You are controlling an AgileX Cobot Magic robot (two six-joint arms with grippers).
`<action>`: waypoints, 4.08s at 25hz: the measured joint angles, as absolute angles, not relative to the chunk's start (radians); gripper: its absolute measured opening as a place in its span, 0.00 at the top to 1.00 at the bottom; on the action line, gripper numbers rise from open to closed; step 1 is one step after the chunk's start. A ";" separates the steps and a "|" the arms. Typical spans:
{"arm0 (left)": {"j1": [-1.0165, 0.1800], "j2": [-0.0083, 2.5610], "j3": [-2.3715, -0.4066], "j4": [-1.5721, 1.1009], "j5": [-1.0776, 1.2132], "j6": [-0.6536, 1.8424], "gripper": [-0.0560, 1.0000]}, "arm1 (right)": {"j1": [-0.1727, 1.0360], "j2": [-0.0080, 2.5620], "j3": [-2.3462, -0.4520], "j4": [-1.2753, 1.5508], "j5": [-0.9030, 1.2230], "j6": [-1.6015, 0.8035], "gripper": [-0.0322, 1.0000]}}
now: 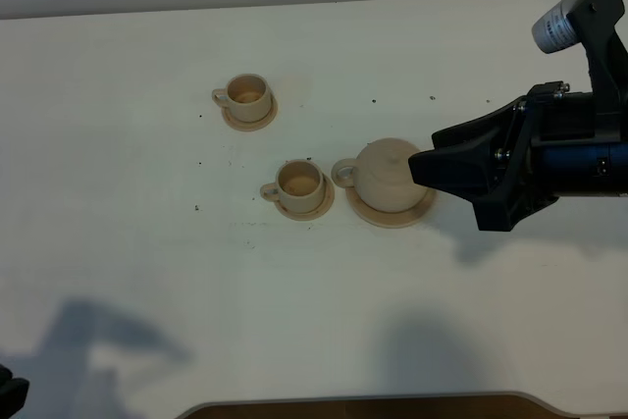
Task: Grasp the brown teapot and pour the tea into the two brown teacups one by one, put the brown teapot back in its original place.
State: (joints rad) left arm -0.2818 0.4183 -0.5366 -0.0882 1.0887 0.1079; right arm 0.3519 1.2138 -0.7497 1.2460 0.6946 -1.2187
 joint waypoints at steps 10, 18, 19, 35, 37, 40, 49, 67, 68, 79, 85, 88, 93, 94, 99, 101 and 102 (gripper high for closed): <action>-0.282 0.418 -0.512 -0.121 1.049 0.100 0.61 | 0.352 1.214 -0.750 1.254 0.680 -1.219 0.58; -0.282 0.418 -0.512 -0.124 1.050 0.097 0.61 | 0.352 1.214 -0.750 1.257 0.677 -1.219 0.58; -0.282 0.418 -0.512 -0.124 1.050 0.097 0.61 | 0.352 1.214 -0.750 1.257 0.677 -1.219 0.58; -0.039 0.066 -0.508 -0.126 1.051 0.096 0.61 | 0.352 1.214 -0.750 1.257 0.677 -1.220 0.58; -0.037 0.022 -0.508 -0.126 1.051 0.095 0.61 | 0.352 1.214 -0.750 1.257 0.677 -1.220 0.58; -0.036 -0.001 -0.508 -0.128 1.052 0.095 0.61 | 0.352 1.214 -0.750 1.279 0.677 -1.227 0.58; -0.036 -0.005 -0.508 -0.133 1.052 0.095 0.61 | 0.352 1.214 -0.750 1.371 0.677 -1.308 0.58; -0.036 -0.003 -0.508 -0.133 1.052 0.095 0.61 | 0.514 1.630 -1.194 1.022 0.632 -0.978 0.55; -0.036 -0.003 -0.508 -0.133 1.052 0.095 0.61 | 0.521 1.664 -1.230 0.945 0.668 -0.928 0.54; -0.036 -0.003 -0.508 -0.133 1.052 0.095 0.61 | 0.662 1.920 -1.523 0.349 1.263 -0.639 0.51; -0.035 -0.003 -0.508 -0.133 1.052 0.095 0.61 | 0.663 2.013 -1.670 0.293 1.265 -0.598 0.51; -0.035 -0.003 -0.508 -0.133 1.052 0.095 0.61 | 0.663 2.021 -1.701 0.277 1.266 -0.596 0.51; -0.035 -0.003 -0.508 -0.133 1.052 0.095 0.61 | 0.663 2.022 -1.715 0.242 1.267 -0.588 0.51; -0.035 -0.003 -0.508 -0.133 1.052 0.095 0.61 | 0.663 2.022 -1.715 0.243 1.267 -0.583 0.51; -0.035 -0.003 -0.508 -0.133 1.052 0.095 0.61 | 0.663 2.022 -1.716 0.275 1.270 -0.542 0.51; -0.035 -0.003 -0.508 -0.133 1.052 0.095 0.61 | 0.663 2.014 -1.716 0.282 1.270 -0.522 0.51; -0.035 -0.003 -0.508 -0.133 1.052 0.095 0.61 | 0.663 2.009 -1.716 0.284 1.270 -0.513 0.51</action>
State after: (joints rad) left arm -0.0347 -0.0034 -0.5083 -0.1333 1.0519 0.0945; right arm 0.6632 2.0086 -1.7158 0.2844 1.2698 -0.5127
